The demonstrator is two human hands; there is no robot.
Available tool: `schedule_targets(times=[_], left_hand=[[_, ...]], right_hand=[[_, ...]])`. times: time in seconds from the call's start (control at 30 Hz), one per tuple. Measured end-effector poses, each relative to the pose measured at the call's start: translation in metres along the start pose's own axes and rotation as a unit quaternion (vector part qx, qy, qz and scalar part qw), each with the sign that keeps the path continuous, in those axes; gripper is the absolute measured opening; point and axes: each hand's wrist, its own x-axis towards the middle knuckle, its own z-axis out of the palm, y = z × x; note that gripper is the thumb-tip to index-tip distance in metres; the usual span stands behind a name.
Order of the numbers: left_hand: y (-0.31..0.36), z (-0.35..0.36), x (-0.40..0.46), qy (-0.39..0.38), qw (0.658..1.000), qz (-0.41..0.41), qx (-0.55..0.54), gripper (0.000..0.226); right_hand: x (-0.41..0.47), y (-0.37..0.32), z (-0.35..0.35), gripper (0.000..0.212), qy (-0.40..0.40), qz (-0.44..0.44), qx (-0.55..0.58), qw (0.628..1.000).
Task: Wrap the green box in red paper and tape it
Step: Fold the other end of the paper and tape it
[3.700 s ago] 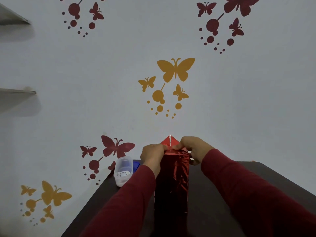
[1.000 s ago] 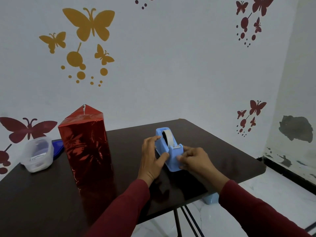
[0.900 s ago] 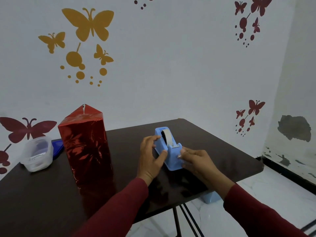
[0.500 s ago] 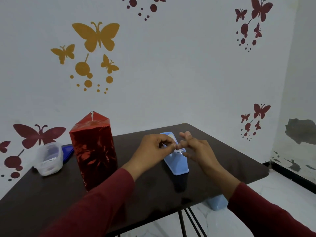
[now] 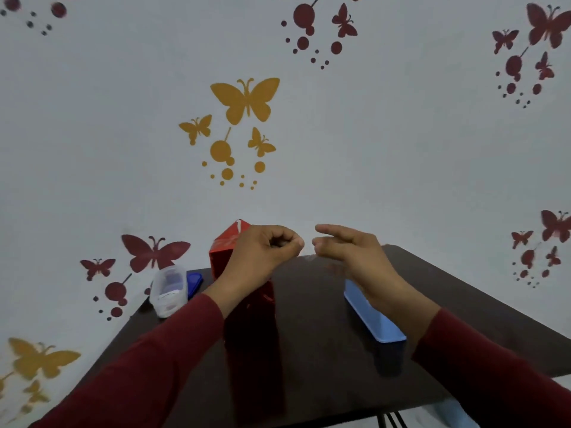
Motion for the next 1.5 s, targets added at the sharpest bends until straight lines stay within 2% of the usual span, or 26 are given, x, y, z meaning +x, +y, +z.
schedule_targets(times=[0.1,0.2,0.4,0.5,0.57,0.73,0.9,0.97,1.07,1.13,1.2,1.27,1.5], left_hand=[[-0.006,-0.026,0.000,0.014,0.999,-0.030,0.011,0.011],[-0.012,-0.048,-0.001,0.015,0.998,-0.052,0.010,0.011],[-0.030,-0.076,0.001,0.043,0.996,-0.083,-0.008,0.010],[-0.038,-0.083,0.000,0.045,0.996,-0.077,-0.014,0.009],[-0.042,-0.086,0.001,0.052,0.996,-0.073,-0.013,0.009],[-0.048,-0.091,0.003,0.066,0.993,-0.095,0.006,0.007],[-0.058,-0.104,0.015,0.192,0.968,-0.158,0.033,0.035],[-0.064,-0.101,0.020,0.170,0.967,-0.179,0.058,0.046],[-0.076,-0.089,0.033,0.117,0.957,-0.255,0.076,0.069],[-0.082,-0.080,0.041,0.097,0.947,-0.307,0.024,0.071],[-0.086,-0.074,0.046,0.113,0.931,-0.340,-0.067,0.048],[-0.093,-0.068,0.046,0.129,0.911,-0.366,-0.141,0.042],[-0.109,-0.065,0.042,0.144,0.903,-0.369,-0.165,0.046]], right_hand=[[0.010,-0.013,0.021,0.031,-0.009,-0.047,-0.100,0.994],[0.022,-0.019,0.042,0.032,-0.029,-0.058,-0.132,0.989],[0.049,-0.018,0.068,0.036,-0.059,-0.057,-0.144,0.986],[0.058,-0.020,0.078,0.046,-0.118,-0.033,-0.102,0.987],[0.062,-0.020,0.084,0.048,-0.145,-0.027,-0.112,0.983],[0.072,-0.020,0.097,0.044,-0.111,-0.017,-0.133,0.985],[0.099,-0.021,0.092,0.046,-0.068,0.027,-0.131,0.989],[0.109,-0.026,0.086,0.050,-0.088,0.042,-0.128,0.987],[0.125,-0.035,0.085,0.058,-0.109,0.041,-0.154,0.981],[0.132,-0.039,0.088,0.061,-0.130,0.052,-0.157,0.978],[0.137,-0.040,0.093,0.062,-0.147,0.068,-0.165,0.973],[0.141,-0.038,0.096,0.063,-0.157,0.076,-0.180,0.968],[0.145,-0.027,0.098,0.062,-0.164,0.093,-0.222,0.957]])
